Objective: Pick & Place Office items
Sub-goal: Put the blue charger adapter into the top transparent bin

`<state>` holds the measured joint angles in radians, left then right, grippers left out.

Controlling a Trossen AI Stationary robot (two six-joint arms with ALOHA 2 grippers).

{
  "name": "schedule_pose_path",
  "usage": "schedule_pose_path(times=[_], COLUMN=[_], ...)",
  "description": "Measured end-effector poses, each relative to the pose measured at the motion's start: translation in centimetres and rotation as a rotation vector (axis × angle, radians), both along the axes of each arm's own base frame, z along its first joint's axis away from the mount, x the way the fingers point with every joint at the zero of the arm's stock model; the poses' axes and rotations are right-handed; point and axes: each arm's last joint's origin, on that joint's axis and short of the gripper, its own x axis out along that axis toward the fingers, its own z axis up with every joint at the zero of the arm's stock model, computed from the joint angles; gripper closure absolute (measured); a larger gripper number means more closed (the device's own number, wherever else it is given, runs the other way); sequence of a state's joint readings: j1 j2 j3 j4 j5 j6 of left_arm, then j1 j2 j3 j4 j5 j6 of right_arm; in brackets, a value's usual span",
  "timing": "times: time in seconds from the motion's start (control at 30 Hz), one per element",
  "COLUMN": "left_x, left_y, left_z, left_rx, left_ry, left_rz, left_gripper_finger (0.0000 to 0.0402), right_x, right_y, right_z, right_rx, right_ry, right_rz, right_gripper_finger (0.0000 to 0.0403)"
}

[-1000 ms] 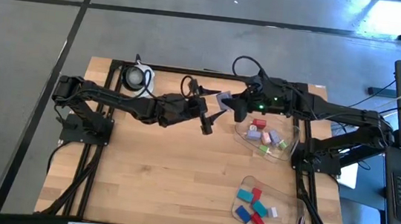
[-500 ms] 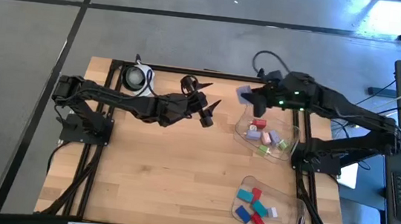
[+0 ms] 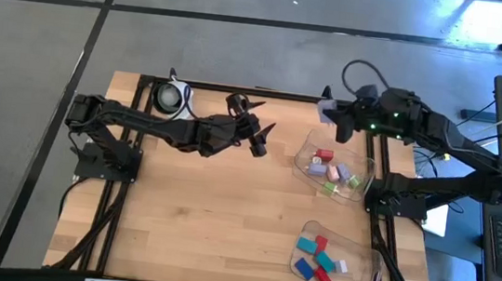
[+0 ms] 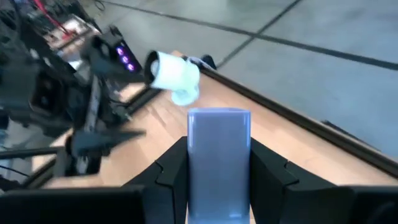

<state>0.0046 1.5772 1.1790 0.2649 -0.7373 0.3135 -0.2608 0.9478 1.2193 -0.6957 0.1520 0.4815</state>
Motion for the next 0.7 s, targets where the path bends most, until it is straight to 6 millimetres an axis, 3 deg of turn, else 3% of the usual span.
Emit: schedule_pose_path(times=[0.1,0.37,0.7], left_x=[0.0,0.0,-0.2], left_y=[0.3,0.3,2.2], left_z=[0.0,-0.1,-0.1], left_rx=[0.004,0.004,-0.073], left_ry=[0.007,0.011,-0.060], left_rz=[0.012,0.012,0.058], left_gripper_finger=[0.0095,0.0095,0.0095], right_x=[0.2,0.2,0.5], right_y=[0.0,0.3,0.8], right_z=[-1.5,-8.6,-15.1], right_rx=[0.025,0.253,0.431], right_ry=[0.062,0.205,0.181], right_rz=[0.015,0.037,0.032], right_gripper_finger=[0.0285,0.0285,0.0285])
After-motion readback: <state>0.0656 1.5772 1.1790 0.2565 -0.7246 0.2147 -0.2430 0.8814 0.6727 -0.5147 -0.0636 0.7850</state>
